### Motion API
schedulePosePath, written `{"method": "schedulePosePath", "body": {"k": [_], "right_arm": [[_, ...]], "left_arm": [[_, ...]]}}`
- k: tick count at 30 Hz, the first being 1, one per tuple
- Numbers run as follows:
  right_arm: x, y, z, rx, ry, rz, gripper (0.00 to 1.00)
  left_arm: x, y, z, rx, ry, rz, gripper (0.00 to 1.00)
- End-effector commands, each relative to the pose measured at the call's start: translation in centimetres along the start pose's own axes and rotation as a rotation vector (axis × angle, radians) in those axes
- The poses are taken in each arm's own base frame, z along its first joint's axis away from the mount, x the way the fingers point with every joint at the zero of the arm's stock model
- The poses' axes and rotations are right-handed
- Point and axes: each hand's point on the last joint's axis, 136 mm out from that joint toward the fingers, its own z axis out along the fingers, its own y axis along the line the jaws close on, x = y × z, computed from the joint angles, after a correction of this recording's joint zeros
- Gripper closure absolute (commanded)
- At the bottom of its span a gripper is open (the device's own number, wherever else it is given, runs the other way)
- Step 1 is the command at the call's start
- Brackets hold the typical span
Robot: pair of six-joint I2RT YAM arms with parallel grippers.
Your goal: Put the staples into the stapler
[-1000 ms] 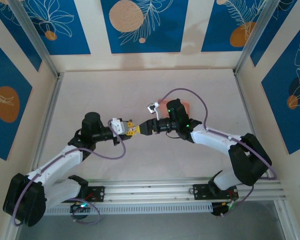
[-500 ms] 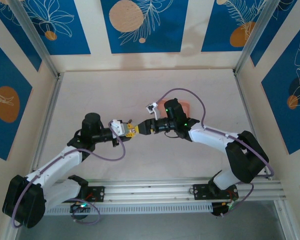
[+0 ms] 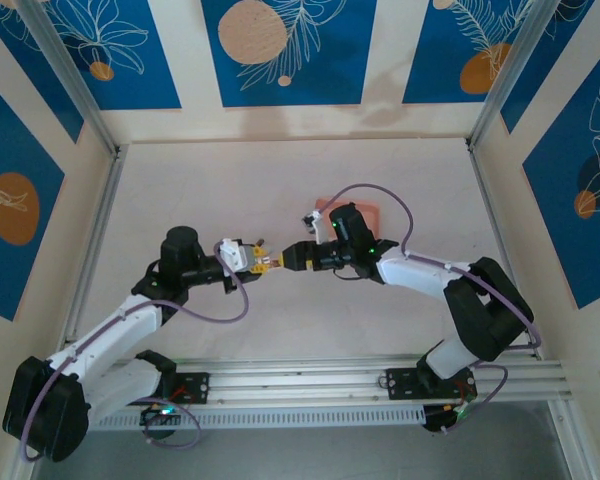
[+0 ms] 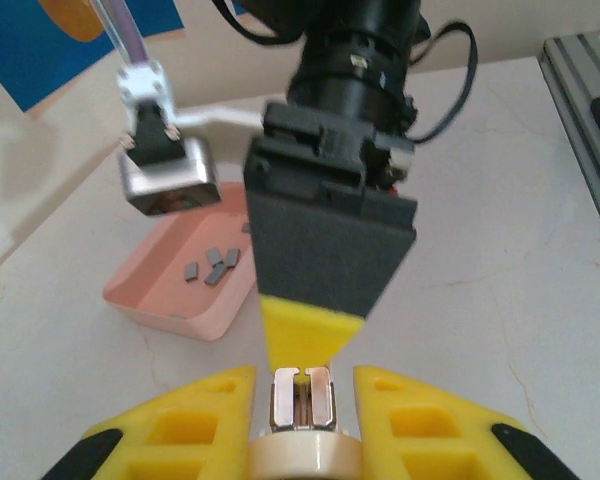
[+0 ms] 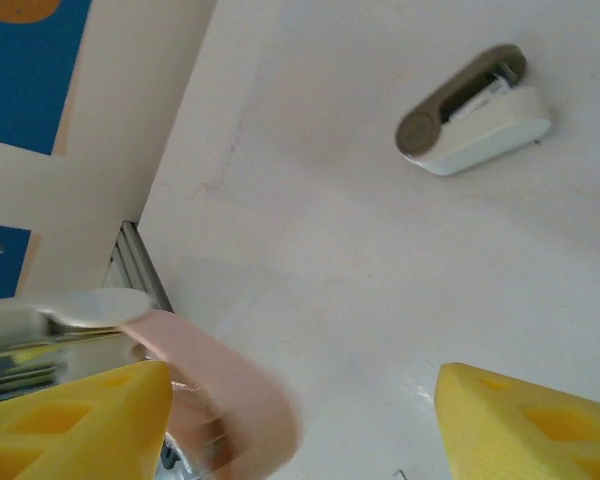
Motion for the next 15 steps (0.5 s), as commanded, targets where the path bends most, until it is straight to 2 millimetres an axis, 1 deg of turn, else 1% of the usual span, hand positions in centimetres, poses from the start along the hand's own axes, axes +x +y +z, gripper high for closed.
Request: {"method": "schedulePosePath", "body": {"k": [1, 4, 9, 12, 15], "right_arm": [[0.8, -1.4, -0.1, 0.024, 0.002, 0.059, 0.30], [0.1, -0.5, -1.3, -0.068, -0.045, 0.078, 0.29], [-1.9, 1.3, -3.9, -0.166, -0.140, 0.098, 0.28], [-3.2, 2.4, -5.2, -0.211, -0.187, 0.155, 0.27], [-4.2, 3.6, -5.9, -0.262, -0.200, 0.232, 0.26]], "left_arm": [[-3.0, 0.3, -0.4, -0.017, -0.113, 0.050, 1.00], [-3.4, 0.7, -0.6, -0.055, -0.139, 0.045, 1.00], [-3.5, 2.0, -0.8, -0.141, -0.180, 0.025, 1.00], [-3.7, 3.0, -0.9, -0.202, -0.225, 0.003, 1.00], [-3.8, 3.6, -1.0, -0.251, -0.272, -0.020, 1.00]]}}
